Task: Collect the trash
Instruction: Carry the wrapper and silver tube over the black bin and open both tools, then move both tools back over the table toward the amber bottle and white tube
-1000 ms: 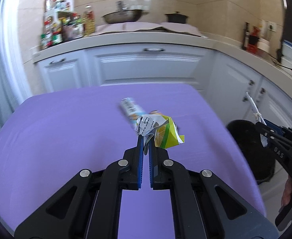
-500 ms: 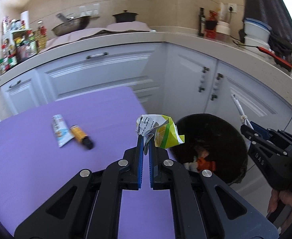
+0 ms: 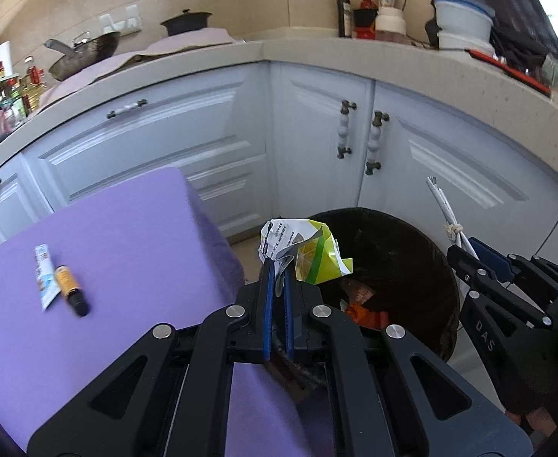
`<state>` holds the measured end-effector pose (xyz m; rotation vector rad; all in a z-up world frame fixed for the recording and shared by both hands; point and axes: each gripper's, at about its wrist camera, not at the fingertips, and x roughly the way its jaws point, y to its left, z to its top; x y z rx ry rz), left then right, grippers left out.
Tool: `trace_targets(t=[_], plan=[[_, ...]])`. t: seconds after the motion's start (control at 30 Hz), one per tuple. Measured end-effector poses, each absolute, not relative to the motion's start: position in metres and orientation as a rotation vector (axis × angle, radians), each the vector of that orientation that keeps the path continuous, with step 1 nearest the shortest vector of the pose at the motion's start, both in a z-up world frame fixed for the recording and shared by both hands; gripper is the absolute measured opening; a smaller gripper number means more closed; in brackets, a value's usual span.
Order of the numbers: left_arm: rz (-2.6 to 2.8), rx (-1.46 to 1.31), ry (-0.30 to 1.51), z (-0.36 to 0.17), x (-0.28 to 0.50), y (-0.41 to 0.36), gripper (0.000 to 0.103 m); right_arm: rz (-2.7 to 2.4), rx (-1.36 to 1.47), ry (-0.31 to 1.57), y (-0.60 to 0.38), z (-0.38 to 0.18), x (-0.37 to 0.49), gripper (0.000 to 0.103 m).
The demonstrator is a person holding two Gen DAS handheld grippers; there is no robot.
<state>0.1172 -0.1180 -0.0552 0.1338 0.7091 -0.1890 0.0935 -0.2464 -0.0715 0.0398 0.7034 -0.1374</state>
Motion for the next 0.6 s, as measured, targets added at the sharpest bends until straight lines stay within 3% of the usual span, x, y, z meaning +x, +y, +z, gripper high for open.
trace_targets(t=[0.37,0.47,0.53,0.6], plan=[[-0.211,0.142,0.76,-0.073,0.146,-0.146,0.006,-0.154,0.076,0.719,-0.266,-0.083,0.109,0.018],[-0.213,0.126,0.764,-0.073,0.15,-0.146,0.019,-0.153,0.086,0.723,-0.269,-0.086,0.115,0.021],[-0.201,0.119,0.76,-0.072,0.151,-0.144,0.033,-0.154,0.097,0.732,-0.272,-0.089,0.119,0.03],[-0.191,0.106,0.755,-0.071,0.151,-0.14,0.037,-0.166,0.099,0.729,-0.274,-0.09,0.119,0.035]])
